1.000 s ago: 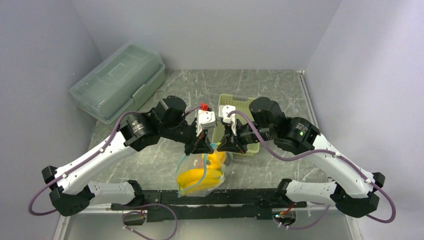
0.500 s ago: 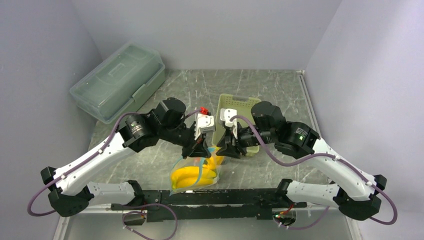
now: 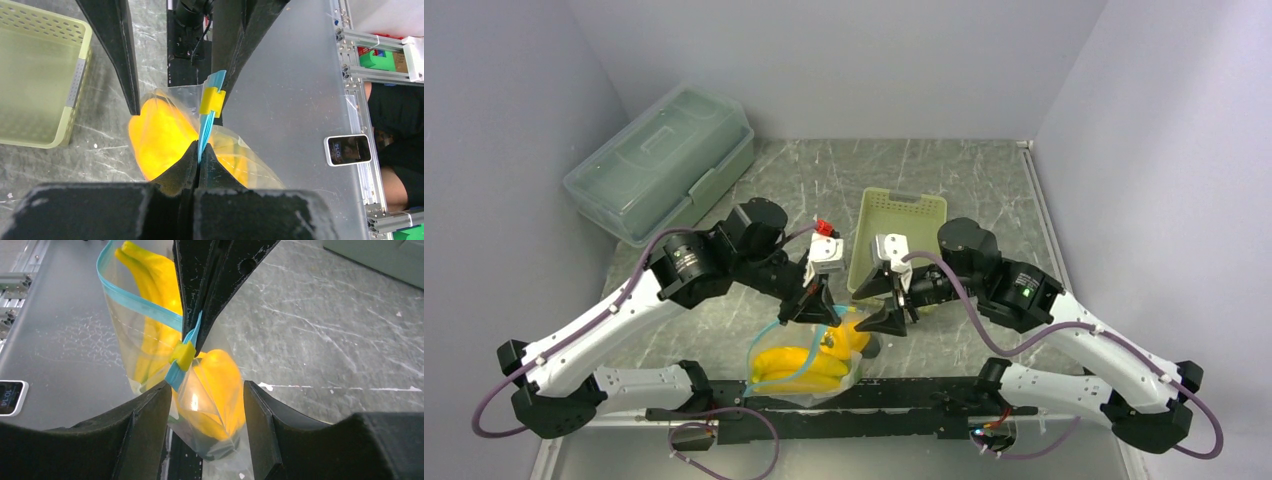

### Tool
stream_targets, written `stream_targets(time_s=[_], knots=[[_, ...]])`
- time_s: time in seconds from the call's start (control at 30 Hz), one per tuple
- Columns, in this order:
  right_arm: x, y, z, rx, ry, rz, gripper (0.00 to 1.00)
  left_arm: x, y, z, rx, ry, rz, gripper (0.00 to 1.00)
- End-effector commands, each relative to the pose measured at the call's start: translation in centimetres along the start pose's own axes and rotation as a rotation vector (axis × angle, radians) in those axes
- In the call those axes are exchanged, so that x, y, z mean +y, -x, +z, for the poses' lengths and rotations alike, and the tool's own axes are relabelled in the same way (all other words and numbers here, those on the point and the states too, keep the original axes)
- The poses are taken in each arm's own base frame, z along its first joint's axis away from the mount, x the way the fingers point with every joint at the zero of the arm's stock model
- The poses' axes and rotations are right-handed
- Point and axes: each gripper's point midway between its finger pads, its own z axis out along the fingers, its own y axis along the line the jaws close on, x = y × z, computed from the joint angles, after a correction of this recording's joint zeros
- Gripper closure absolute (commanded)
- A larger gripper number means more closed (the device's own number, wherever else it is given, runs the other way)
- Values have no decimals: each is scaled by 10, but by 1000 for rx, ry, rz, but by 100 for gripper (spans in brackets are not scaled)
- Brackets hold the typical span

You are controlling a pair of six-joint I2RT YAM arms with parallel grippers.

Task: Place the food in the zip-top bag and seal the zipper

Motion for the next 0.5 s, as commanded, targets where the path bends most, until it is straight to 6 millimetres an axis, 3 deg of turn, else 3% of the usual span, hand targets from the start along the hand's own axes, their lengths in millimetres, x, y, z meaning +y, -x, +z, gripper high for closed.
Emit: stream_targets(time_s=[0.0,0.2,0.47], knots=[[6,23,2,-105,44,-89,42,-21,17,-11,-67,-71,86,100],[8,23,8,-125,74,-96,47,-27,21,-15,-85,-86,106,100],[7,26,14,-137,102,-98,68,-27,24,-15,-101,-79,108,100]])
